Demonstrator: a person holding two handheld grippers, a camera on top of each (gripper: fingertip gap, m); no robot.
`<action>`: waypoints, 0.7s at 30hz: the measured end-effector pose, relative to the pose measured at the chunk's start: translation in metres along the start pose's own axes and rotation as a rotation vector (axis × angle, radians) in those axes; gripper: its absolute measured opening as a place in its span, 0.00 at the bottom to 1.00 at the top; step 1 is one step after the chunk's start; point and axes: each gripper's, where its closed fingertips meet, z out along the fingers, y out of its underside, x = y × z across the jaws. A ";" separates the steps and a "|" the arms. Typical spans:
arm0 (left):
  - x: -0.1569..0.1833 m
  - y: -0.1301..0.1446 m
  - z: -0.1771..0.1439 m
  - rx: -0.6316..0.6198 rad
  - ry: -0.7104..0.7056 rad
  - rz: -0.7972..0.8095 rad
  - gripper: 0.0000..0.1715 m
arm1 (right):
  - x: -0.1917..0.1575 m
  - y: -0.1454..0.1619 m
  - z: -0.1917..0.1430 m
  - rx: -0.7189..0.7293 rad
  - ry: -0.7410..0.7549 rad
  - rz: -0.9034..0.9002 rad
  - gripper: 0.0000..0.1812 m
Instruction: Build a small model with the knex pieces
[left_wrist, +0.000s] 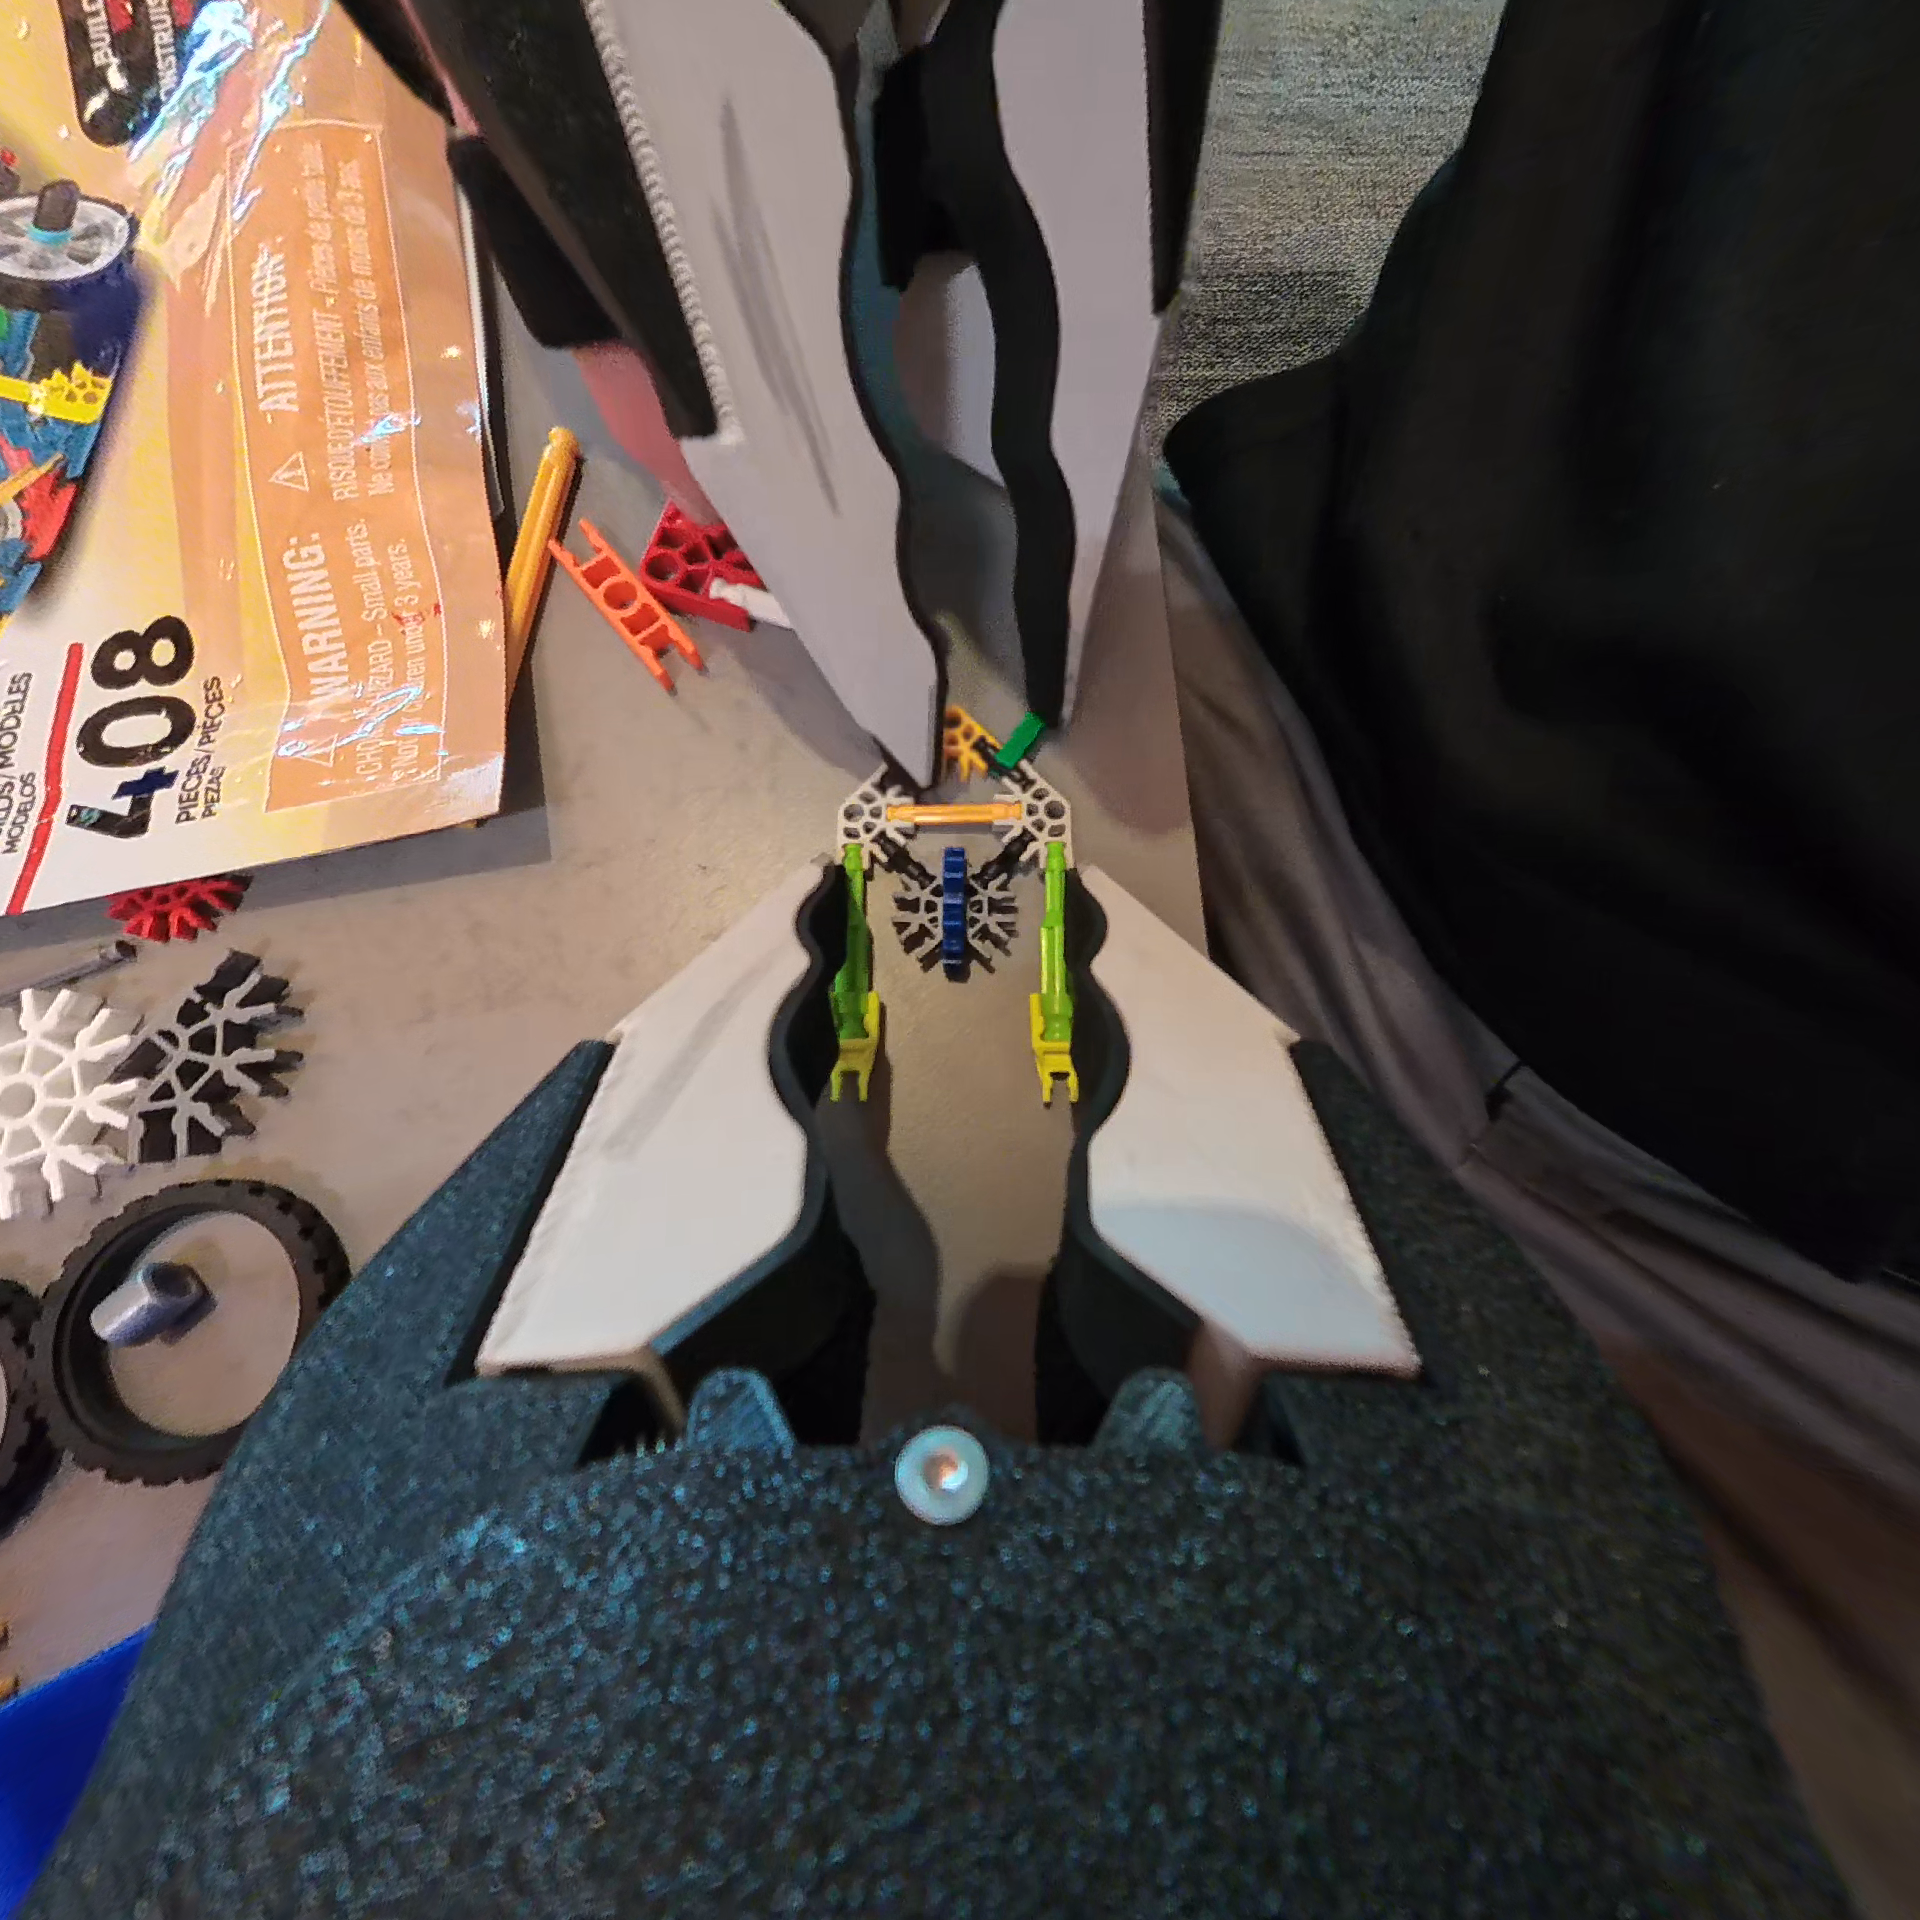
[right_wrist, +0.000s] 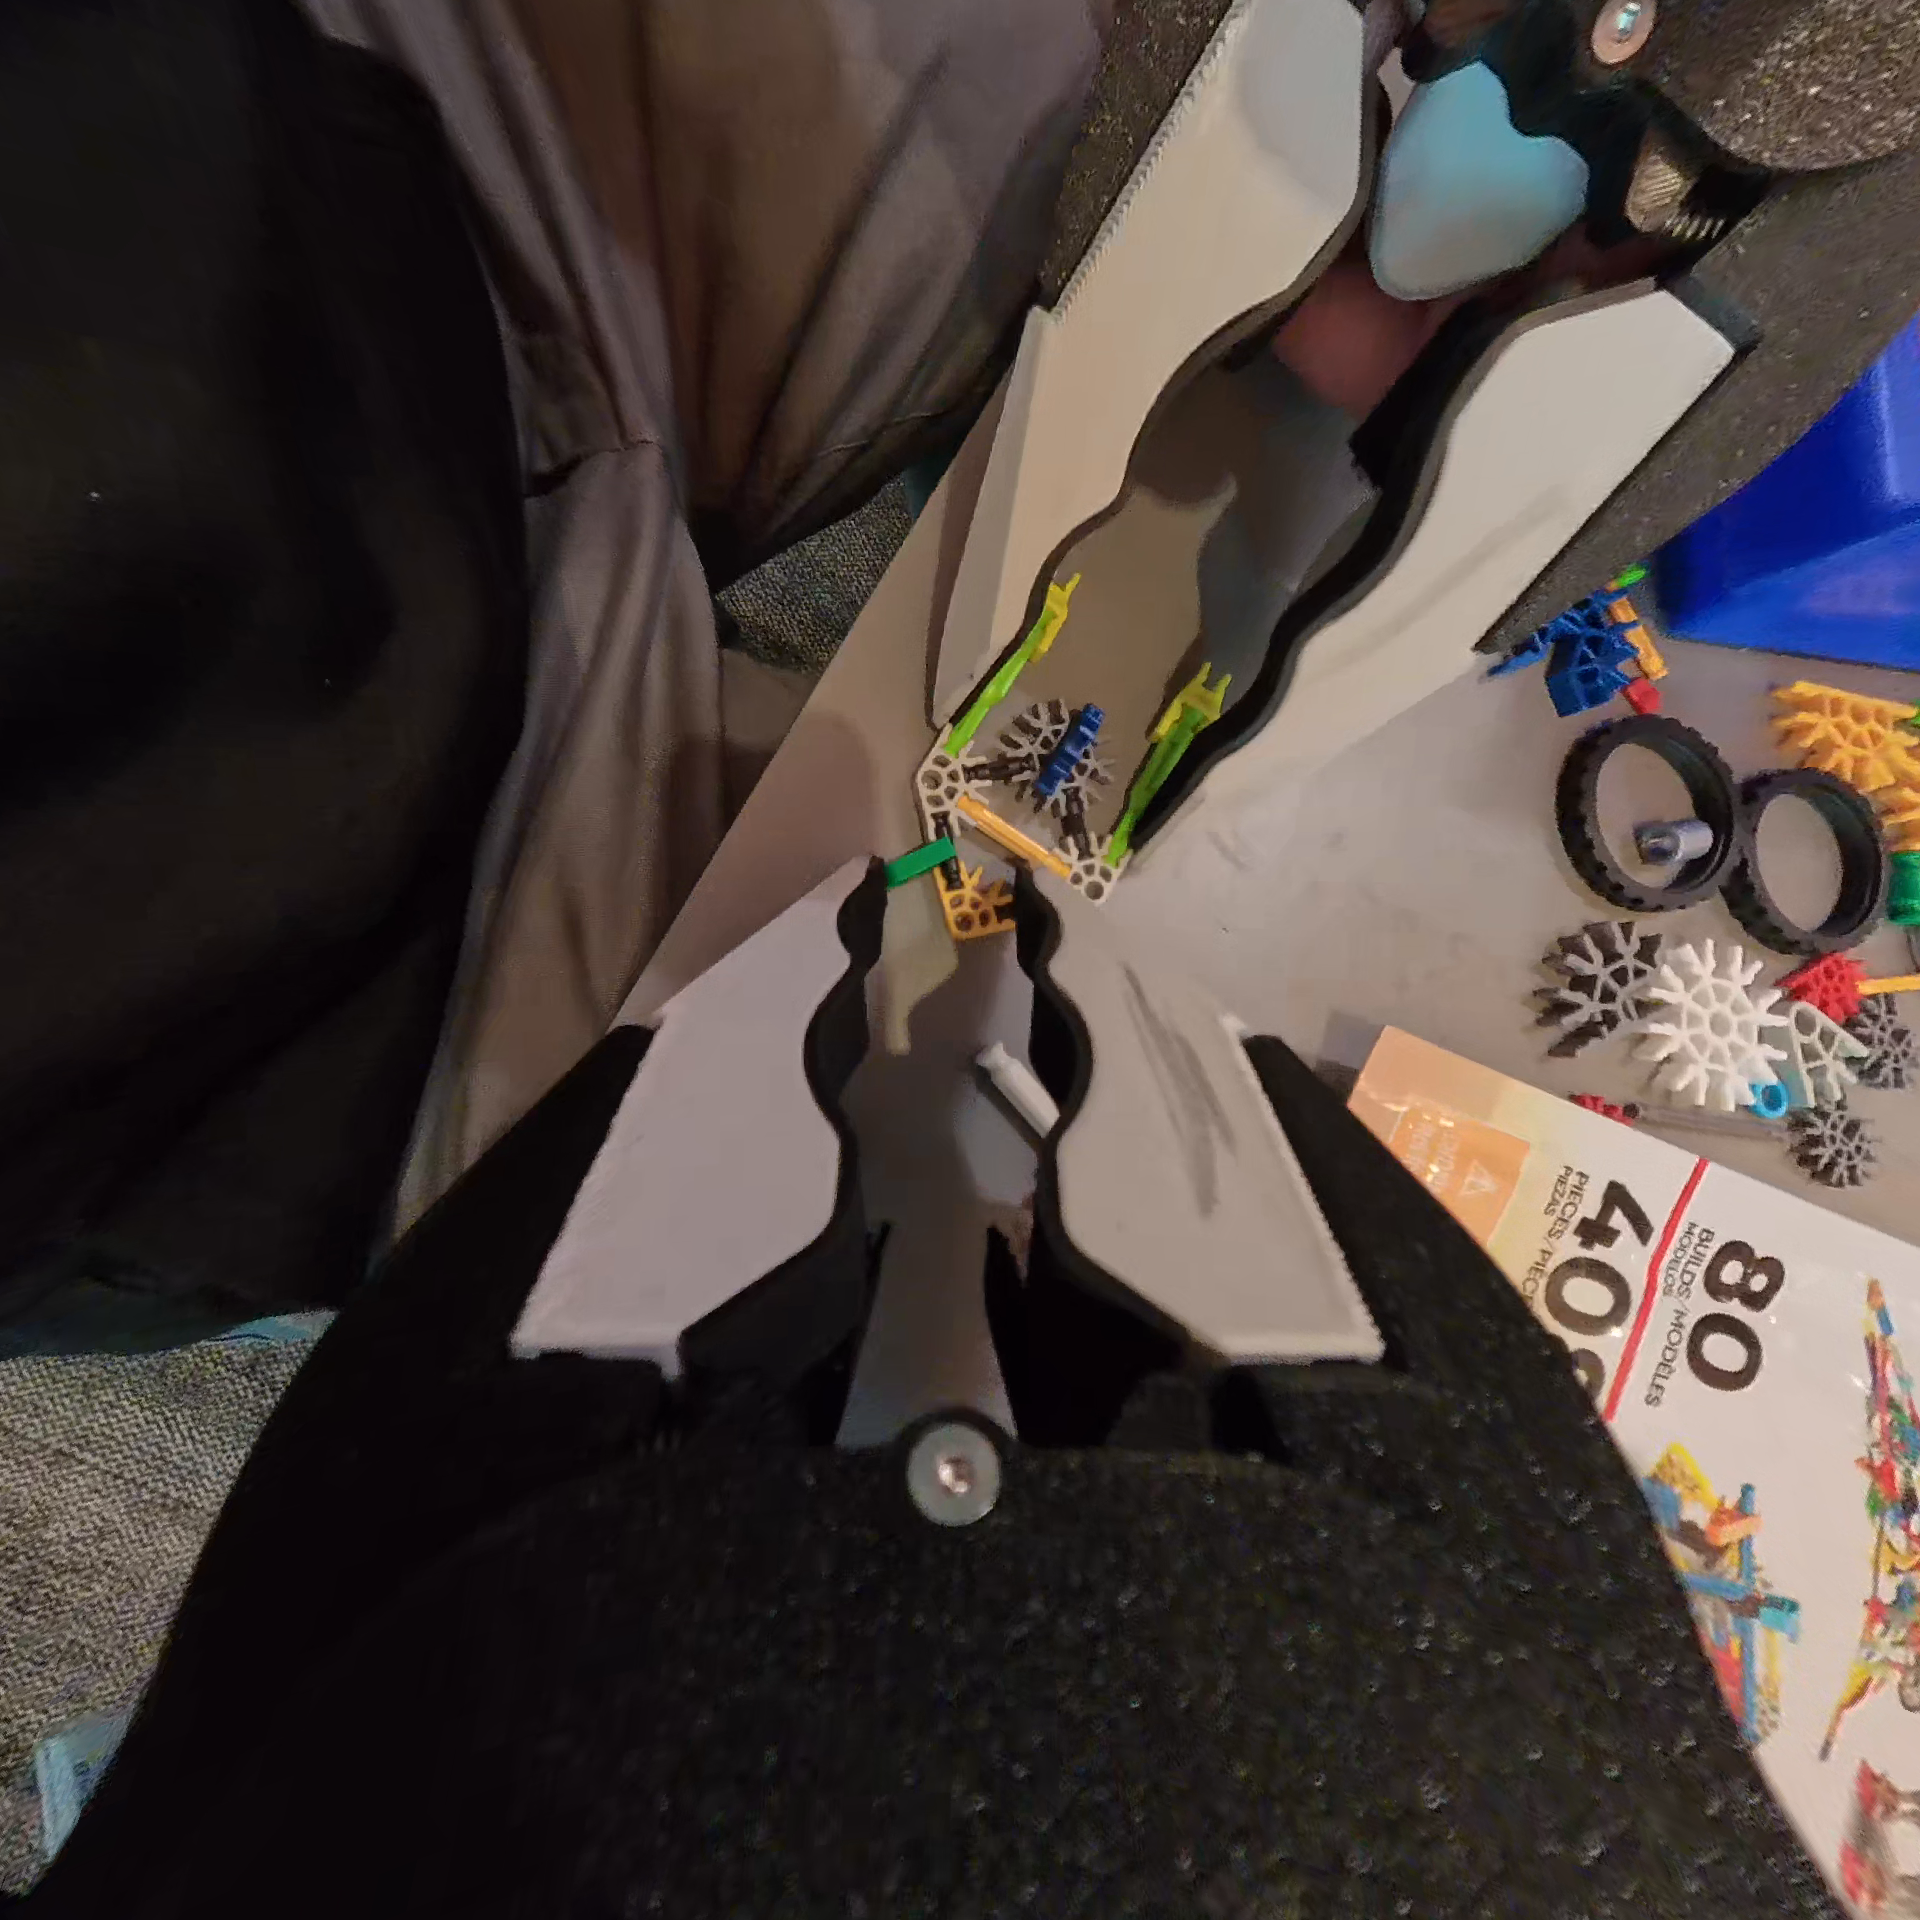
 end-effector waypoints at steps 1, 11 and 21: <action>0.001 0.000 0.001 -0.001 0.001 0.003 0.23 | -0.001 0.000 0.000 0.004 -0.007 0.002 0.13; 0.001 -0.001 0.001 0.000 -0.004 0.007 0.23 | -0.003 -0.001 0.002 0.044 -0.071 0.052 0.12; 0.000 -0.002 0.002 0.002 -0.007 -0.002 0.24 | 0.000 0.000 0.002 0.051 -0.058 0.047 0.08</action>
